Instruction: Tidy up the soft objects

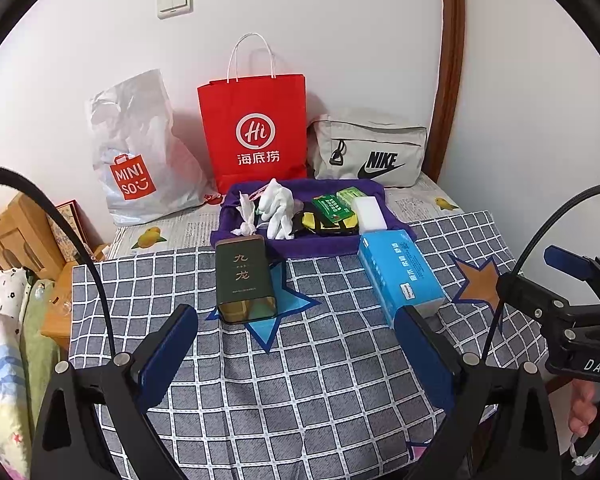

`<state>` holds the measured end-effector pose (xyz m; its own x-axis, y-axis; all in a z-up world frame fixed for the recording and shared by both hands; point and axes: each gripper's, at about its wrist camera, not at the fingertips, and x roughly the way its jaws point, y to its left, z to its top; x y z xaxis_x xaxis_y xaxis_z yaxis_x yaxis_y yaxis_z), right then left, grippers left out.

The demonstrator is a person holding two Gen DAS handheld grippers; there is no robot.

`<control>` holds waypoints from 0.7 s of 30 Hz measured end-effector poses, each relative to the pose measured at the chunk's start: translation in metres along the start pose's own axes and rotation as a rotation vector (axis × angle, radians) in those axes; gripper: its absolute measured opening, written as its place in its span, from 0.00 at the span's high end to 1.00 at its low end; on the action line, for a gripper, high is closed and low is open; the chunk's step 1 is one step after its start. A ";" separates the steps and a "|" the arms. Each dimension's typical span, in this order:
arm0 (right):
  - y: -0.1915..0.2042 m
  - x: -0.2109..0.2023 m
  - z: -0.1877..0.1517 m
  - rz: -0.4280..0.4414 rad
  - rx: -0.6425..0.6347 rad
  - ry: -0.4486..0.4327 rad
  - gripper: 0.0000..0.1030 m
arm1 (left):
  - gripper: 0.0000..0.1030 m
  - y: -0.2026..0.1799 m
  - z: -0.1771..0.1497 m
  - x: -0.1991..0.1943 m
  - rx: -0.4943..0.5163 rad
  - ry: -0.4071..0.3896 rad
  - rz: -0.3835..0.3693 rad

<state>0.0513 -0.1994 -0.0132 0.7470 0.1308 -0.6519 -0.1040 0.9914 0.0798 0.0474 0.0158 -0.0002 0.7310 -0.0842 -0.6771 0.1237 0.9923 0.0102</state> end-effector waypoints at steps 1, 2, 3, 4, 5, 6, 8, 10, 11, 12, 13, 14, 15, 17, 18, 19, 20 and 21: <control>0.000 0.000 0.000 0.001 0.000 0.001 0.00 | 0.04 0.000 0.000 0.000 0.002 0.001 0.000; 0.000 0.000 0.000 0.000 -0.001 0.001 0.00 | 0.04 0.000 0.000 0.000 0.004 0.002 -0.001; 0.000 0.000 0.000 -0.001 -0.002 0.000 0.00 | 0.04 0.000 0.000 -0.001 0.004 0.002 0.002; 0.000 0.000 0.000 -0.001 -0.003 0.001 0.00 | 0.04 -0.001 0.000 0.000 0.002 0.002 0.003; 0.000 0.000 0.000 -0.001 -0.002 0.001 0.00 | 0.04 0.000 0.001 0.000 0.004 0.002 0.000; 0.000 0.000 0.000 -0.001 -0.003 0.001 0.00 | 0.04 0.000 0.000 0.000 0.004 0.003 0.000; 0.000 0.000 0.000 -0.002 -0.004 0.002 0.00 | 0.04 0.000 0.000 0.000 0.001 0.001 0.004; 0.000 0.000 0.000 -0.001 -0.004 0.002 0.00 | 0.04 0.000 0.001 0.001 0.005 0.003 0.001; 0.000 0.000 0.000 -0.002 -0.004 0.003 0.00 | 0.04 0.000 0.001 0.001 0.006 0.003 0.001; 0.000 0.000 0.000 -0.002 -0.004 0.002 0.00 | 0.04 0.001 0.000 0.000 0.007 0.003 0.001; 0.000 0.000 0.000 -0.002 -0.005 0.002 0.00 | 0.04 0.000 0.001 0.001 0.005 0.002 0.002; 0.000 0.000 0.000 -0.002 -0.007 0.003 0.00 | 0.04 0.001 0.000 0.001 0.006 0.003 0.003; 0.000 0.001 0.000 -0.002 -0.007 0.004 0.00 | 0.04 0.000 0.001 0.001 0.006 0.004 0.003; 0.000 0.001 0.000 -0.001 -0.008 0.005 0.00 | 0.04 0.000 0.001 0.001 0.003 0.003 0.004; 0.000 0.001 0.000 -0.001 -0.008 0.005 0.00 | 0.04 0.000 0.000 0.000 0.002 0.004 0.004; 0.000 0.002 0.000 -0.001 -0.008 0.005 0.00 | 0.04 0.000 0.000 0.000 0.002 0.004 0.002; 0.000 0.002 0.000 -0.001 -0.009 0.006 0.00 | 0.04 0.000 0.000 0.000 0.003 0.003 0.002; 0.000 0.002 0.000 -0.001 -0.009 0.007 0.00 | 0.04 0.000 0.001 0.001 0.005 0.003 0.001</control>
<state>0.0528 -0.1990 -0.0151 0.7427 0.1293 -0.6570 -0.1091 0.9914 0.0718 0.0485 0.0156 -0.0002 0.7292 -0.0827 -0.6793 0.1261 0.9919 0.0147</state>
